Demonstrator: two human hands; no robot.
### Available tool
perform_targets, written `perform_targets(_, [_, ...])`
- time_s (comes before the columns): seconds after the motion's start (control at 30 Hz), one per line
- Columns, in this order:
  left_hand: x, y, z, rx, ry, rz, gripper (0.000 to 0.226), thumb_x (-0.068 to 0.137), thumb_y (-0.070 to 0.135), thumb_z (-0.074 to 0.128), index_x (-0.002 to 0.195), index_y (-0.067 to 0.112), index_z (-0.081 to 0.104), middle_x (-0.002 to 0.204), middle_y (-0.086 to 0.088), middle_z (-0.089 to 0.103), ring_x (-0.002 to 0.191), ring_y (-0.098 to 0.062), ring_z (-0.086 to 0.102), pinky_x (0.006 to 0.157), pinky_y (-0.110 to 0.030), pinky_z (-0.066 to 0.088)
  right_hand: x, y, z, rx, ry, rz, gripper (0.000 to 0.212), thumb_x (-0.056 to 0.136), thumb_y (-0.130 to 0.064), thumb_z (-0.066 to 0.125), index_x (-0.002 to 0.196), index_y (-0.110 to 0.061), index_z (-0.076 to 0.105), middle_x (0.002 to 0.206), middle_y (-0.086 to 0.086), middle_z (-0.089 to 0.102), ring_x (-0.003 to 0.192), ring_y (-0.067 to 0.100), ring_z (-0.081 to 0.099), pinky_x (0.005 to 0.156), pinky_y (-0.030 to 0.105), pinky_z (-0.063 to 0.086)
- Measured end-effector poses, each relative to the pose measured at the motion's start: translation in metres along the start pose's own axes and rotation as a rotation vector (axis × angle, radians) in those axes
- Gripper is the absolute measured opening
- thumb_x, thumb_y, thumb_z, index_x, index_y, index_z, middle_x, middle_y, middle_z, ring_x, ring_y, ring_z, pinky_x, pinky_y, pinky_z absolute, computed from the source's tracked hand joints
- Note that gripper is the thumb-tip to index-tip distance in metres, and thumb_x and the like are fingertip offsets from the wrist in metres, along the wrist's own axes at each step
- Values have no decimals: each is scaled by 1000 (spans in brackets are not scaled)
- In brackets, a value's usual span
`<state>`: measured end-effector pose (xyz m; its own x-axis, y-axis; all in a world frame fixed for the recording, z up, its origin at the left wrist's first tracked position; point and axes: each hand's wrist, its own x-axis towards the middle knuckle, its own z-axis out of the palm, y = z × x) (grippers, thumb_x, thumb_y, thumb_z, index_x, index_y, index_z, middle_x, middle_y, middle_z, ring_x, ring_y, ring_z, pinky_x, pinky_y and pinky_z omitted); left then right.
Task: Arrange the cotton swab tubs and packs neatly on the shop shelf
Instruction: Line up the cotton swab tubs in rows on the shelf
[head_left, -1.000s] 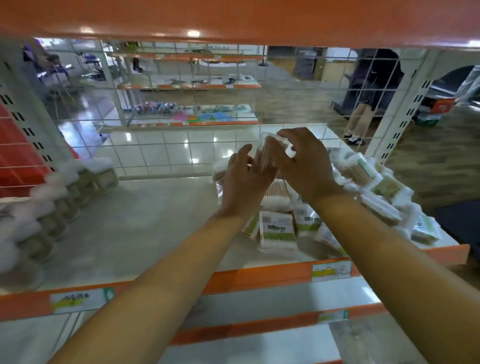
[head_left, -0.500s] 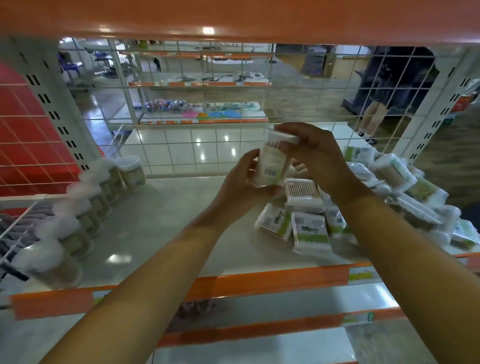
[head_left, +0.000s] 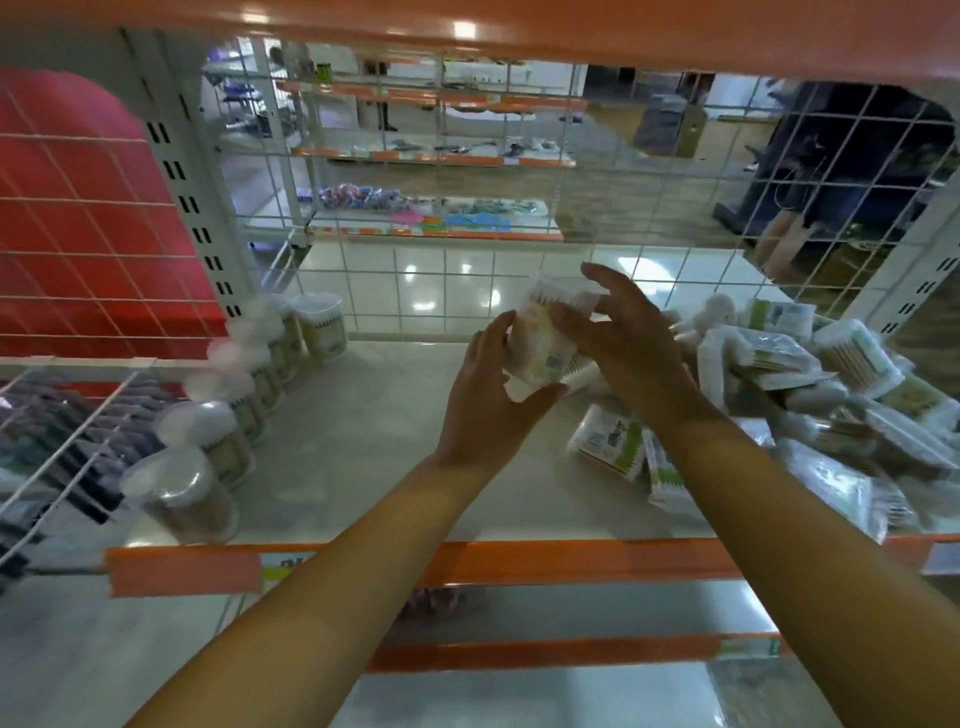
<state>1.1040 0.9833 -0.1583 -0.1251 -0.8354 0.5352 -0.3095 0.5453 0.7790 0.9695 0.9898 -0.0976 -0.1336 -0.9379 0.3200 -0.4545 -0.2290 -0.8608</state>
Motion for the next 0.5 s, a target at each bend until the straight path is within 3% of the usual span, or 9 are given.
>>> perform_targets(0.1, [-6, -13, -12, 66, -12, -27, 71, 73, 25, 77, 133, 11, 40, 125, -3, 51, 108, -15, 51, 82, -23, 46, -4, -2, 15, 48, -58, -37, 38, 84, -26, 65, 119, -15, 53, 110, 2, 60, 99, 22, 62, 83, 36, 55])
perform_targets(0.27, [-2, -29, -57, 320, -253, -20, 79, 77, 31, 73, 142, 20, 29, 139, -5, 43, 123, -21, 42, 98, -33, 42, 3, -1, 44, -34, -37, -86, 45, 83, -27, 67, 123, -15, 52, 107, -3, 57, 93, 15, 60, 76, 21, 52])
perform_targets(0.37, [9, -40, -95, 543, -319, -13, 61, 83, 29, 66, 137, 15, 40, 134, -7, 49, 122, -24, 47, 97, -38, 44, 9, 4, 68, -75, -30, -82, 48, 83, -26, 68, 125, -13, 51, 106, -2, 55, 90, 15, 58, 70, 18, 50])
perform_targets(0.5, [26, -49, -145, 678, -253, -34, 32, 88, 27, 61, 116, 10, 61, 111, -6, 63, 100, -21, 59, 84, -26, 43, 15, 12, 105, -107, -55, -70, 51, 81, -27, 70, 126, -14, 52, 106, 1, 57, 88, 15, 58, 67, 18, 47])
